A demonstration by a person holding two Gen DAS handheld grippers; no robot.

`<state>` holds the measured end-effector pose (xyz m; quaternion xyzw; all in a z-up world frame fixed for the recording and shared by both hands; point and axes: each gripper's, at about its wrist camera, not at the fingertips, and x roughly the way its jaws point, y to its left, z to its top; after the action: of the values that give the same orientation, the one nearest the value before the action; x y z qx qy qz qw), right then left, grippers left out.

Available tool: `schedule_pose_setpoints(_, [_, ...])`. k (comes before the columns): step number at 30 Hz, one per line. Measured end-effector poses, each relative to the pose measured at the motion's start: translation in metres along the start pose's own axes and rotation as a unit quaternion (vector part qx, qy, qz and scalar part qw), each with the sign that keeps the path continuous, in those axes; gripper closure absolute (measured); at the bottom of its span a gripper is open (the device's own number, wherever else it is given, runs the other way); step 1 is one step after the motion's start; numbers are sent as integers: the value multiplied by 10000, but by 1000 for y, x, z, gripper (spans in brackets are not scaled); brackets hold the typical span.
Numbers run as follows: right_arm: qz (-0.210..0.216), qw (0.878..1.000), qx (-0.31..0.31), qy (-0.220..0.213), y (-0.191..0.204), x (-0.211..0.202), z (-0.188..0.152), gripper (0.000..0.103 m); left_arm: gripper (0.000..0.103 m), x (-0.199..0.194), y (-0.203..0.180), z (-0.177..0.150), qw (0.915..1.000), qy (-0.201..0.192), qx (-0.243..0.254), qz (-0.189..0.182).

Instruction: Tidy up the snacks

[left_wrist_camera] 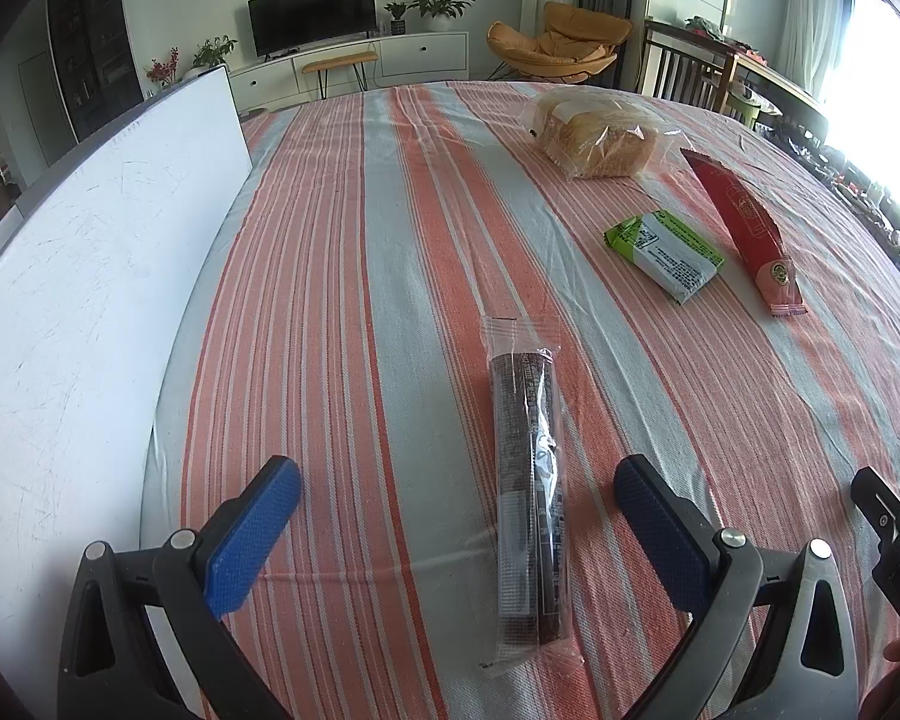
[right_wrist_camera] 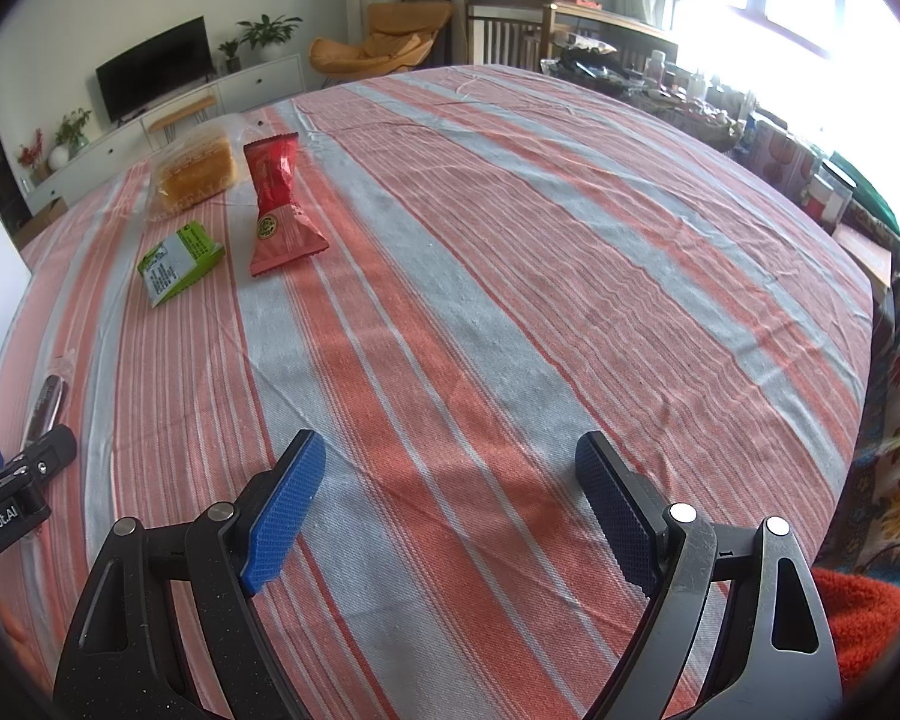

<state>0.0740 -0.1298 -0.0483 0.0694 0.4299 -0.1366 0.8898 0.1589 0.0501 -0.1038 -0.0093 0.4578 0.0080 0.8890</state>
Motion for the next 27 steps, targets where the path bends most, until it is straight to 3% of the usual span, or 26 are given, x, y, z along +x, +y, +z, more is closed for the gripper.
schedule_pose_setpoints(27, [-2,10000,-1,-2,-1,0,0,15,0,0,0,0,10000,0,-1,-1])
